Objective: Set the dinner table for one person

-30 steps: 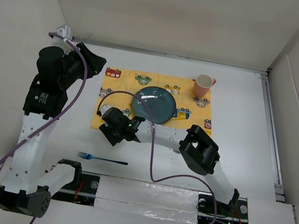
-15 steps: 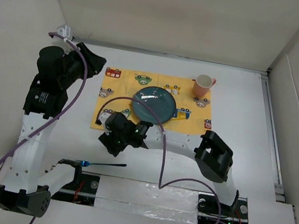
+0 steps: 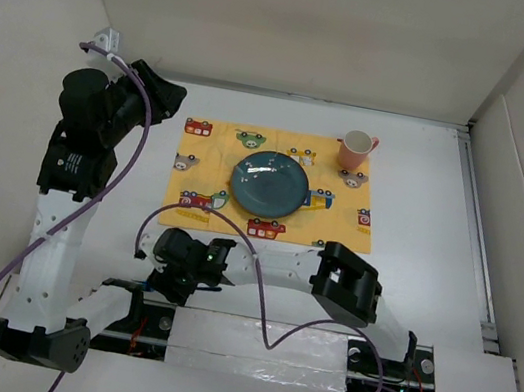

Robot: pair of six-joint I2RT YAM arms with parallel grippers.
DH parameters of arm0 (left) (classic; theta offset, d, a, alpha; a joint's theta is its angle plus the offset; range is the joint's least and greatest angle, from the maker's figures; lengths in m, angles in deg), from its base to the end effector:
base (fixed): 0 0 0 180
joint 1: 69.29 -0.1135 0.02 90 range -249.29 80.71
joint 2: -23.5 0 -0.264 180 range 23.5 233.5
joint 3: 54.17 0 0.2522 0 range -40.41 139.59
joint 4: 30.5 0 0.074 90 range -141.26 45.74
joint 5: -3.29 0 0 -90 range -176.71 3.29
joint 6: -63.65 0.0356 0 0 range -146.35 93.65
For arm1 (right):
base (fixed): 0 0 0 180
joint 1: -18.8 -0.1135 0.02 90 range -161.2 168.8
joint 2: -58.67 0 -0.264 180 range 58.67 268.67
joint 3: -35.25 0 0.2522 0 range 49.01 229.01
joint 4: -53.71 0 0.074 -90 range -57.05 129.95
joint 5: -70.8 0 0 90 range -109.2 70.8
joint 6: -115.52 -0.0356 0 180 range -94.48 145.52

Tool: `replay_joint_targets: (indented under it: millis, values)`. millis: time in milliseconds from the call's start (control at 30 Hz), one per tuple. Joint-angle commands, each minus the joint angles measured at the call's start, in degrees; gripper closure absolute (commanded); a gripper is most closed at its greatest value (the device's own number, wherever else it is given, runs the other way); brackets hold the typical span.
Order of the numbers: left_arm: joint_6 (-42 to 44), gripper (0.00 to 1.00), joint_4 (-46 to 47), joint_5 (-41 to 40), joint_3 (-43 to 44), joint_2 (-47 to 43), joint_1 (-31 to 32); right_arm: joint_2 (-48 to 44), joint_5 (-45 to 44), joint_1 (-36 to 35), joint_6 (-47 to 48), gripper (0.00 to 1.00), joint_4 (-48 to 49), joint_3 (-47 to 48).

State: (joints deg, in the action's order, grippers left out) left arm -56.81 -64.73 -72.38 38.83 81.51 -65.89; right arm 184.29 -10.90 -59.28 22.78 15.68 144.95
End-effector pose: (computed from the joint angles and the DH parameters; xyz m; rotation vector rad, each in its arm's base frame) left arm 0.1944 -0.0204 0.4835 -0.1743 1.5864 -0.6576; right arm 0.0942 0.4713 0.1706 -1.6784 2.0710 0.7094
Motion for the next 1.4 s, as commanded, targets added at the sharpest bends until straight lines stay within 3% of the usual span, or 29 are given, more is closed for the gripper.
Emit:
replay_joint_targets:
  millis: [0, 200, 300, 400, 633, 767, 1000, 1200, 1333, 1367]
  values:
    - [0.57, 0.65, 2.01, 0.09, 0.83, -1.24, 0.12, 1.46, -5.73, -0.40, -0.24, 0.39, 2.72, 1.98]
    - [0.84, 0.65, 1.49, 0.17, 0.38, -1.86, 0.12, 2.78, -9.79, -0.40, -2.70, 0.44, 4.50, -0.22]
    - [1.36, 0.65, 0.61, -0.70, 0.65, -2.21, 0.12, 1.91, -13.64, -0.93, -4.64, 0.57, 6.78, -3.90]
    - [1.37, 0.65, -0.01, -2.37, -0.22, -3.00, 0.12, -0.19, -22.49, -1.54, -7.97, 0.77, 11.24, -8.03]
    - [2.95, 0.65, -3.43, -7.37, -2.42, -5.45, 0.12, -2.13, -27.19, -2.60, -12.37, 1.00, 11.53, -10.25]
    - [3.47, 0.64, -5.27, -10.28, -3.31, -6.25, 0.12, -6.34, -26.58, -2.60, -15.00, 1.00, 9.51, -8.15]
    - [3.22, 0.62, -6.16, -16.17, -2.95, -6.69, 2.13, -9.96, -26.13, 3.71, -20.19, 1.00, 4.07, 1.15]
    - [-0.39, 0.69, -5.55, -20.48, -6.02, -6.78, 3.90, -2.06, -30.61, 10.75, -30.11, 1.00, -3.76, 13.90]
    - [-2.41, 0.73, -5.63, -17.32, -10.50, -8.09, 5.90, 4.62, -32.46, 16.54, -37.50, 1.00, -7.80, 26.80]
    - [-2.33, 0.84, -6.24, -17.75, -11.90, -8.36, 6.61, 7.15, -32.12, 17.43, -39.08, 1.00, -7.89, 28.76]
